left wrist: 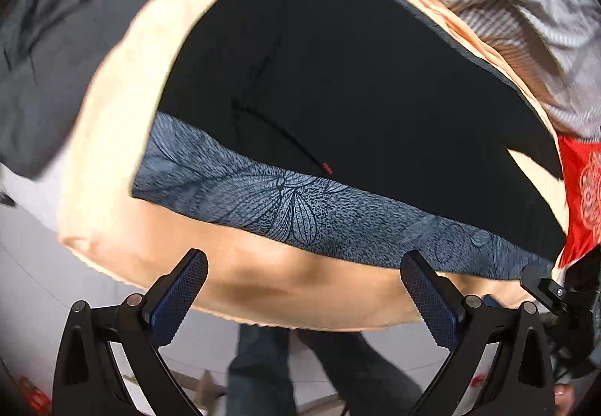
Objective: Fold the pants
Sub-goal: 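Grasp the blue patterned band of the trousers with both grippers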
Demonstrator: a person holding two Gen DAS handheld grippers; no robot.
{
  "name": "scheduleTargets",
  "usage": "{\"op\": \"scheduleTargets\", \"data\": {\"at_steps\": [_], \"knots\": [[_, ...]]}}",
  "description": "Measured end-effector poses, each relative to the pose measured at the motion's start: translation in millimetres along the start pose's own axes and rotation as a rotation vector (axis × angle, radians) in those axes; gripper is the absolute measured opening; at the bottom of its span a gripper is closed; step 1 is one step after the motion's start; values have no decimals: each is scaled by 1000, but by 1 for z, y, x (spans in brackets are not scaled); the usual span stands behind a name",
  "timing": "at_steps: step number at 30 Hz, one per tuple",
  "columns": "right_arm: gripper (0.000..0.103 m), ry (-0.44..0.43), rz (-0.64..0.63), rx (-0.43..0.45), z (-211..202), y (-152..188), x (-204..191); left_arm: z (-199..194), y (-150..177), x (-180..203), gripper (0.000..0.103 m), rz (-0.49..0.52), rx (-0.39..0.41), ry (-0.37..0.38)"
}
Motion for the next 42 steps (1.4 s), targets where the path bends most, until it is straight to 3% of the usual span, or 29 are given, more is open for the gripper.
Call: {"op": "scheduleTargets", "data": {"at_steps": [5,8,9,12,14,15,16,20,24,27,30,33,36,42], "knots": [[100,-172,84,-24,34,-13,20,29,-6,-4,103,-36,-19,103],[82,-239,104,-25,46,-18,23,37,-9,-4,103,-36,-24,127],[71,-258,107,-24,48,-20,24,38,-9,-5,103,-35,-26,137],[65,-297,134,-28,56,-25,24,42,-9,-8,103,-32,-38,164],[50,-363,174,-34,59,-30,26,43,-10,-9,103,-32,-43,176],[24,-398,184,-38,58,-31,24,42,-12,-8,103,-33,-44,182],[9,-434,181,-33,54,-32,19,41,-14,-6,103,-35,-45,200],[9,-475,130,-29,35,-32,-2,37,-21,-5,103,-70,-45,278],[9,-466,109,-34,21,-34,-12,33,-34,-11,103,-185,-34,407],[9,-445,94,-43,16,-36,-17,31,-47,-17,100,-234,1,427],[9,-426,90,-51,16,-36,-23,31,-57,-22,79,-249,-1,420],[9,-388,88,-55,16,-35,-26,28,-59,-30,33,-241,-2,402],[9,-317,51,-57,9,-35,-33,12,-57,-38,21,-227,11,414],[9,-250,-77,-44,-22,-53,-64,-45,-72,-6,21,-49,97,325]]}}
Point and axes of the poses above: each gripper's, at about its wrist camera, not at the fingertips, and z roughly the way its jaws point, x to its right, y to its underside, the point moved 6 cm from there along z, roughly the way its jaws point, and after that the axes turned 11 degrees about -x, right-handed, at the moved point
